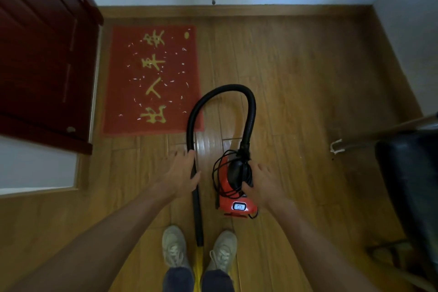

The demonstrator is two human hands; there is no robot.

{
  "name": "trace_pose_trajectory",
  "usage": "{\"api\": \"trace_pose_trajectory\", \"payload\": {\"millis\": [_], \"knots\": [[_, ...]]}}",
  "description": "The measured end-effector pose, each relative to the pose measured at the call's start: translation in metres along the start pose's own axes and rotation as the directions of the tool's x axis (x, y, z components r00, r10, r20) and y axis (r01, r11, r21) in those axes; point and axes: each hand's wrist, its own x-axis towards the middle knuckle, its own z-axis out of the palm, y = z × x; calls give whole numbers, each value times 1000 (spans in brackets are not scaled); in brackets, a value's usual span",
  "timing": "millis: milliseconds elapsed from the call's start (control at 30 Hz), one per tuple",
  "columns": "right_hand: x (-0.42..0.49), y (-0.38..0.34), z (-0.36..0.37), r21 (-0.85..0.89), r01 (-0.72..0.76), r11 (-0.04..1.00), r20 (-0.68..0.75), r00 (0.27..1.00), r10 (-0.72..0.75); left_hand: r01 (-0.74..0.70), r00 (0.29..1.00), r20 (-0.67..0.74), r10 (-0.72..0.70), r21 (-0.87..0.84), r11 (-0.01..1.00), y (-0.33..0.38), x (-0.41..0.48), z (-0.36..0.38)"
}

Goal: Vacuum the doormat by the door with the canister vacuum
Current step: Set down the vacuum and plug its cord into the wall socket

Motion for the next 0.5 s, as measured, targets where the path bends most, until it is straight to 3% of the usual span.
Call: {"api": "trace_pose_trajectory", "payload": {"millis": [267, 500], "knots": [[-74, -30, -63, -98, 110, 989, -41, 993, -114, -6, 995, -100, 16, 102, 995, 39, -75, -59], [-153, -47, -92, -179, 153, 972, -74, 983, -168, -89, 981, -165, 97, 59, 994, 65, -146, -97]]}}
